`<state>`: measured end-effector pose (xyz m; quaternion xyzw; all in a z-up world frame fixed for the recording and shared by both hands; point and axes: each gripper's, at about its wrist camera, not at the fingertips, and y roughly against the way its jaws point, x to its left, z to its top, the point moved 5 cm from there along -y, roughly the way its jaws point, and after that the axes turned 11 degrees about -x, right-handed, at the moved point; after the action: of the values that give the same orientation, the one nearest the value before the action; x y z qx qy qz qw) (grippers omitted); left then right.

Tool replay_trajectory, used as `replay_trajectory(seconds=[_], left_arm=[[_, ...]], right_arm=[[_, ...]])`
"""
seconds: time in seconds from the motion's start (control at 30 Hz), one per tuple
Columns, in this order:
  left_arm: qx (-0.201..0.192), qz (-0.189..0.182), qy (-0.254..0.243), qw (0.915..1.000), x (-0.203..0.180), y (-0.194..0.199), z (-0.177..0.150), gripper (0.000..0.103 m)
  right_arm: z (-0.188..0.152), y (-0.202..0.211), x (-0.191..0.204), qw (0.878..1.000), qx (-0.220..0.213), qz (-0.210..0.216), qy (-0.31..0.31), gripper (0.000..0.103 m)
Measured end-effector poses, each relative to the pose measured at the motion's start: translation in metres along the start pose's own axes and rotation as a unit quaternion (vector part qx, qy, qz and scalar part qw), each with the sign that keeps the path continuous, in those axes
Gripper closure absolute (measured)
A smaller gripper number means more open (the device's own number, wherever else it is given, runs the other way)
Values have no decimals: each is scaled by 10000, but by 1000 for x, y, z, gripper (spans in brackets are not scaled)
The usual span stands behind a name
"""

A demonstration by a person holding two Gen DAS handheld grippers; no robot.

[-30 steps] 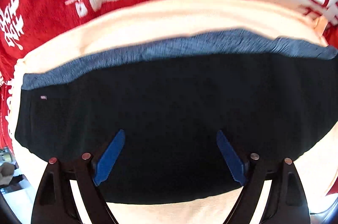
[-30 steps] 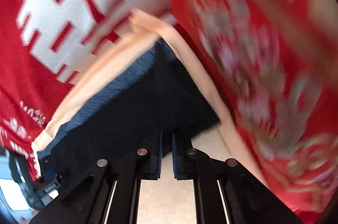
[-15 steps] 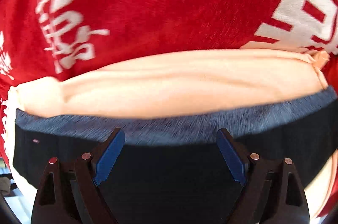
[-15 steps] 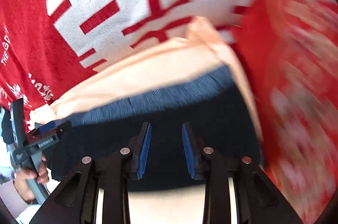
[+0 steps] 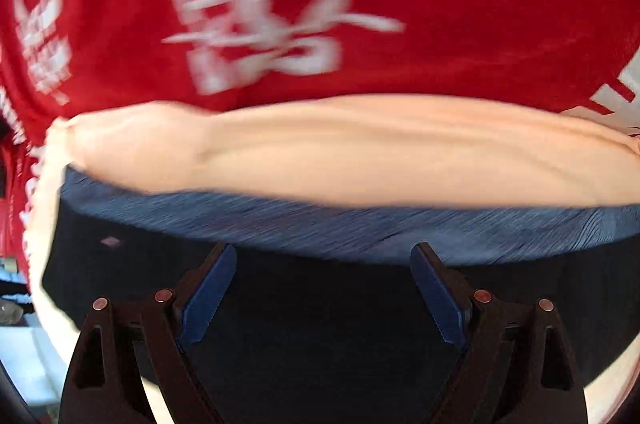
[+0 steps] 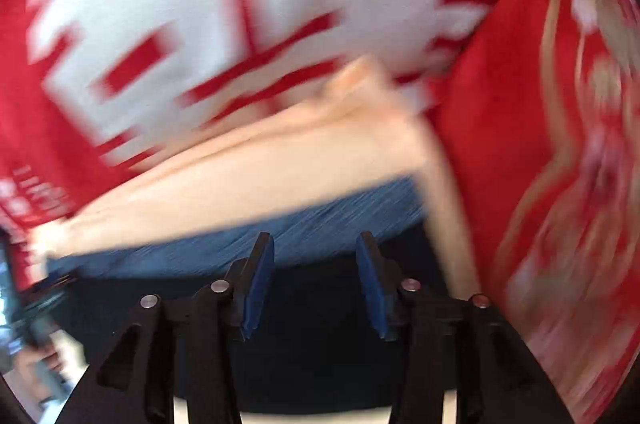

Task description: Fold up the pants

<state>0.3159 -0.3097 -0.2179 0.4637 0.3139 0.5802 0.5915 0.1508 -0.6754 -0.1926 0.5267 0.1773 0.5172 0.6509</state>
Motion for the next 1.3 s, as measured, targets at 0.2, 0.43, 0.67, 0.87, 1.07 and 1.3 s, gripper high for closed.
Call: replay_trajectory(seconds=[0.2, 0.43, 0.67, 0.87, 1.07, 1.3], left_arm=[[245, 431, 289, 9984, 106, 12, -40, 13], [17, 875, 152, 9960, 225, -12, -67, 13], [-209, 102, 641, 9977, 295, -59, -91, 0], [-340, -105, 543, 9979, 303, -67, -91, 0], [-303, -184, 305, 9989, 305, -61, -83, 0], [-390, -219, 331, 9985, 302, -58, -86, 0]], right_arm=[[-123, 13, 117, 9698, 1369, 1953, -502, 56], [-248, -22, 259, 9240, 2089, 3020, -1069, 56], [-271, -52, 286, 9238, 1756, 3017, -1570, 56], [-262, -71, 295, 9218, 1718, 2858, -1978, 56], [-258, -55, 297, 9440, 1581, 2442, -1559, 96], [-277, -48, 273, 9482, 1490, 2245, -1682, 95]])
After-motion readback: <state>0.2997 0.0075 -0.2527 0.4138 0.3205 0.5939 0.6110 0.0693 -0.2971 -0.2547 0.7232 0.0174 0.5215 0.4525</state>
